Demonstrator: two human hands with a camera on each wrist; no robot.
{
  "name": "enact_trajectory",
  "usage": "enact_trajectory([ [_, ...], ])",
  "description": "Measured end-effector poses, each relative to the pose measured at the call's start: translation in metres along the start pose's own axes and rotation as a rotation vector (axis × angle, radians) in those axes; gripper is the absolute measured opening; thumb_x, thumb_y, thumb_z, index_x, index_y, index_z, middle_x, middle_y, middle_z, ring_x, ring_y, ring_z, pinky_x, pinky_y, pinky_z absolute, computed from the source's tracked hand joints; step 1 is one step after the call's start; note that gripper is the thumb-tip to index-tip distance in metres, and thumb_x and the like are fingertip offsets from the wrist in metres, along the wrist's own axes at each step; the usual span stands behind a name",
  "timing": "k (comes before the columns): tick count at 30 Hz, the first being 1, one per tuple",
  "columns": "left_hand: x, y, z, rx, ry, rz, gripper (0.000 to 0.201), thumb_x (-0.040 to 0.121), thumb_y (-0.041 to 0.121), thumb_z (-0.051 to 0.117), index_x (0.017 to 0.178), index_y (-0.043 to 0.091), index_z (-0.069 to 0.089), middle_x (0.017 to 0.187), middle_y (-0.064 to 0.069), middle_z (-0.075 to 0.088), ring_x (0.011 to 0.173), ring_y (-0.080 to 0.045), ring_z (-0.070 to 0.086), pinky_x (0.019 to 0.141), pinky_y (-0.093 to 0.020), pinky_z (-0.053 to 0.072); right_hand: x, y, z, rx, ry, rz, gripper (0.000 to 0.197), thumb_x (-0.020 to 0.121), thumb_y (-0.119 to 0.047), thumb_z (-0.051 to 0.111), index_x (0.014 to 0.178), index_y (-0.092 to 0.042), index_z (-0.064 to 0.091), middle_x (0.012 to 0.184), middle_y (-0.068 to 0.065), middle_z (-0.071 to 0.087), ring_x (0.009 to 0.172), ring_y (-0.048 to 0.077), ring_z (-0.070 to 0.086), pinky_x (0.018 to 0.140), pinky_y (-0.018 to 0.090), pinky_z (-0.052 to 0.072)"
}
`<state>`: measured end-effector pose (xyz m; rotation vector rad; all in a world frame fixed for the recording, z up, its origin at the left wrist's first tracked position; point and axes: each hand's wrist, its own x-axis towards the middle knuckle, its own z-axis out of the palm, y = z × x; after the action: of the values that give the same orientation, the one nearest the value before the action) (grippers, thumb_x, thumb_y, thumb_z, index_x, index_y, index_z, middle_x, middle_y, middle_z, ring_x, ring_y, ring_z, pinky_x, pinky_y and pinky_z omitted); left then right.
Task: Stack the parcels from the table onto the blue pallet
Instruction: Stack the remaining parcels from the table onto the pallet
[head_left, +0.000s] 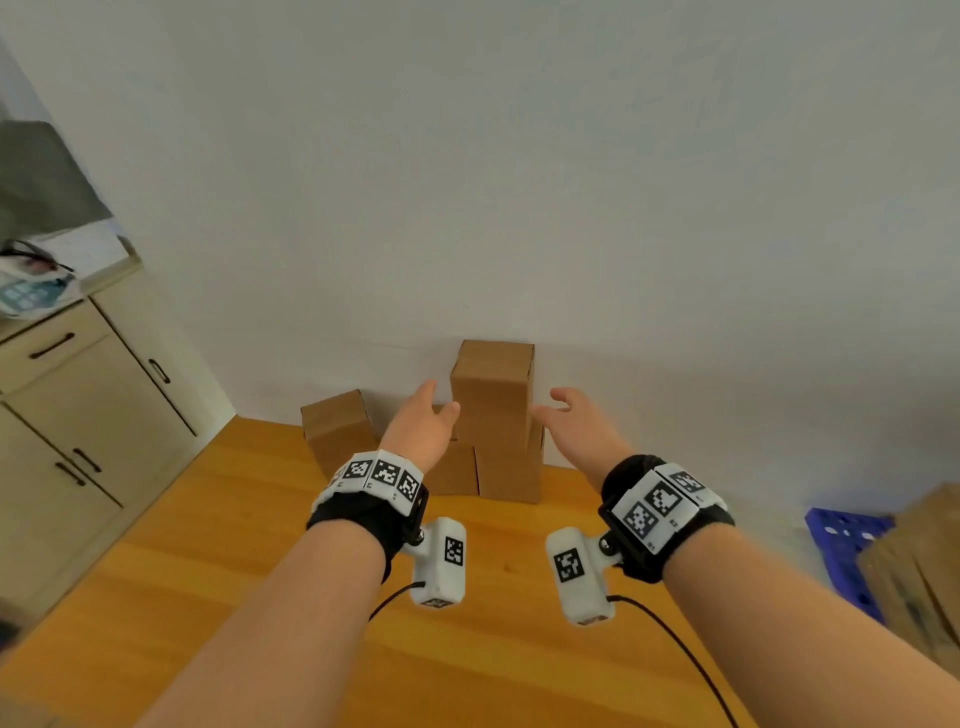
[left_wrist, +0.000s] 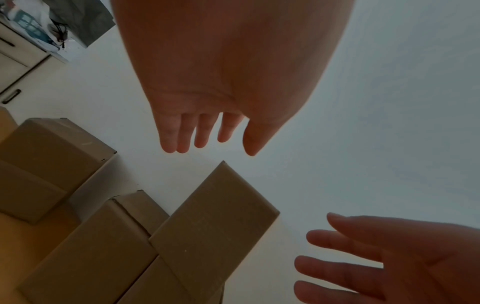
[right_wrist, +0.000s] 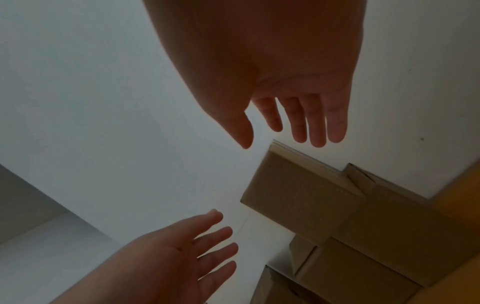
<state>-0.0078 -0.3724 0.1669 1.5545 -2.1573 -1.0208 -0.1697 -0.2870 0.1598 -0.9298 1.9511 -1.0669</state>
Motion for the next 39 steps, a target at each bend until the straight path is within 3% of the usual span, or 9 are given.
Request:
enact_trajectory([
  [9,0.055,-0.001,0.016,-0.099,-0.083,-0.022,0.056,0.104,0.039,0.031,0.155,0.022,0.014,0.158,-0.003,0.028,0.14,-0.021,0.035,0.108,-0.034,0.031,0.064,0.003,0.013,-0.054,-0.056,-0.008,0.057,0.103,-0.039,0.042,0.152,-0.013,0.03,0.155,0.006,0.037,0.14,0.025,0.037,0.113,0.037,0.03],
  [13,0.048,-0.001,0.017,-0.183,-0.036,-0.004,0.044,0.104,0.034,0.034,0.145,0.017,0.034,0.118,0.008,0.054,0.093,-0.003,0.051,0.081,-0.022,0.037,0.07,0.009,0.017,-0.014,-0.043,-0.023,0.053,0.101,-0.043,0.045,0.145,-0.014,0.042,0.141,0.006,0.052,0.124,0.024,0.053,0.107,0.043,0.043],
  [17,0.034,-0.007,0.018,-0.277,0.012,-0.043,0.041,0.102,0.042,0.038,0.136,0.018,0.039,0.123,0.003,0.054,0.104,-0.012,0.056,0.078,-0.025,0.04,0.058,0.017,0.017,0.048,-0.017,-0.014,0.045,0.099,-0.046,0.047,0.134,-0.018,0.049,0.127,0.003,0.059,0.113,0.022,0.058,0.102,0.044,0.048],
  [19,0.024,-0.01,0.018,-0.338,0.033,-0.062,0.039,0.1,0.047,0.039,0.126,0.019,0.043,0.111,0.003,0.057,0.102,-0.017,0.06,0.074,-0.026,0.045,0.045,0.021,0.017,0.08,0.004,-0.016,0.04,0.098,-0.047,0.048,0.127,-0.02,0.051,0.122,0.001,0.059,0.11,0.021,0.059,0.099,0.044,0.049],
  [23,-0.004,-0.022,0.027,-0.479,0.071,-0.049,0.036,0.091,0.061,0.04,0.098,0.027,0.05,0.098,0.001,0.062,0.095,-0.02,0.064,0.091,-0.05,0.052,0.01,0.029,0.014,0.142,0.037,-0.022,0.027,0.098,-0.036,0.054,0.12,-0.021,0.05,0.118,0.002,0.058,0.107,0.02,0.059,0.097,0.042,0.051],
  [26,-0.037,-0.029,0.033,-0.568,0.039,-0.07,0.031,0.096,0.056,0.037,0.079,0.031,0.045,0.091,0.0,0.055,0.088,-0.025,0.059,0.091,-0.053,0.052,-0.024,0.041,0.013,0.148,0.025,-0.011,0.037,0.096,-0.025,0.058,0.132,-0.022,0.049,0.122,-0.001,0.058,0.113,0.018,0.056,0.1,0.039,0.048],
  [30,-0.081,-0.048,0.046,-0.673,-0.053,-0.183,0.041,0.102,0.051,0.025,0.09,0.028,0.058,0.096,-0.003,0.067,0.094,-0.023,0.065,0.086,-0.04,0.055,-0.073,0.071,0.02,0.081,-0.043,-0.018,0.049,0.094,-0.012,0.057,0.14,-0.025,0.048,0.122,-0.003,0.06,0.109,0.014,0.057,0.076,0.017,0.044],
  [36,-0.133,-0.103,0.092,-0.56,-0.152,-0.275,0.039,0.098,0.052,0.04,0.12,0.022,0.052,0.111,-0.002,0.062,0.101,-0.02,0.062,0.092,-0.045,0.054,-0.131,0.139,0.044,0.065,-0.056,0.117,0.05,0.087,0.002,0.058,0.13,-0.023,0.056,0.114,-0.004,0.065,0.107,0.016,0.062,0.083,0.027,0.05],
  [39,-0.154,-0.129,0.115,-0.533,-0.208,-0.321,0.017,0.095,0.044,0.049,0.104,0.029,0.053,0.106,0.001,0.062,0.101,-0.022,0.062,0.095,-0.048,0.051,-0.159,0.166,0.055,0.055,-0.051,0.192,0.042,0.089,0.001,0.056,0.124,-0.022,0.055,0.114,-0.001,0.065,0.099,0.014,0.062,0.069,0.023,0.047],
])
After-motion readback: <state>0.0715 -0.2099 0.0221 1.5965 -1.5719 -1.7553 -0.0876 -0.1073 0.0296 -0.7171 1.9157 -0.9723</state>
